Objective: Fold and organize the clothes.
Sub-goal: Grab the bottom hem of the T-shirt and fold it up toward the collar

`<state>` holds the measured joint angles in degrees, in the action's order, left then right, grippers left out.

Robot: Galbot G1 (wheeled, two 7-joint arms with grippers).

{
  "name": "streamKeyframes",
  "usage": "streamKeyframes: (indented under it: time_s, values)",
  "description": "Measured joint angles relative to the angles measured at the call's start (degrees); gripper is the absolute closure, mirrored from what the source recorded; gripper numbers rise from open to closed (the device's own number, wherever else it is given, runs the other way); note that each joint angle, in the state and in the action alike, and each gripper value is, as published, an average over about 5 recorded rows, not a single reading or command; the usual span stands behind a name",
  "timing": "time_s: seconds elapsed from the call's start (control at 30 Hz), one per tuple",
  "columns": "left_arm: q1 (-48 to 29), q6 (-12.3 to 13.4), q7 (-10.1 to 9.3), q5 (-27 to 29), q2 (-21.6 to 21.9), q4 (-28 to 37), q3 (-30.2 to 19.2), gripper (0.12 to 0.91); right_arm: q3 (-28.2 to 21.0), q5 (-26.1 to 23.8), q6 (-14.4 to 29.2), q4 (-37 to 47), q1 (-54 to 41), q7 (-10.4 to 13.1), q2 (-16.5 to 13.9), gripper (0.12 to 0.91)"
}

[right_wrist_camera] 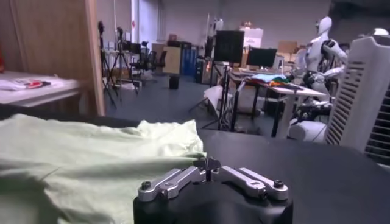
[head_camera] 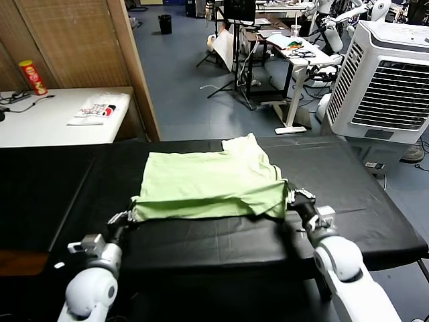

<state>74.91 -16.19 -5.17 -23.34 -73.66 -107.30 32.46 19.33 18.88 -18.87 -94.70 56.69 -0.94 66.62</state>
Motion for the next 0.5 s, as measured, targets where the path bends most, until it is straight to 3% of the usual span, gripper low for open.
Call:
streamKeyframes:
  time_s: [0.13,0.2,0.33,0.4,0.5]
  values:
    - [-1.85,-0.18,-0.16,0.3,-0.23,2.16,-0.68,0.893,0.87,0.06,-1.98,-1.99,1.73,-0.91,-0.83,0.628]
    - [-2.31,-0.09,-0.16,0.35,-0.34,2.62,-0.76,0.837,1.55,-0.04,-3.31,-4.04,3.4,-0.66,-1.41,0.511]
    - [-2.3,0.13,-0.14,0.45,-0.21,2.73,-0.63,0.63,3.06,-0.57,-5.77,-9.24,7.82,-0.1,-2.36,0.31]
    - [-1.96,0.14,-0.12,0.59,-0.06,2.49,-0.48,0.513,3.72,-1.17,-6.55,-11.75,10.15,-0.07,-2.69,0.252]
    - [-1.09,-0.05,-0.06,0.67,0.18,1.77,-0.34,0.35,4.26,-2.19,-6.94,-14.19,13.13,-0.12,-2.91,0.23]
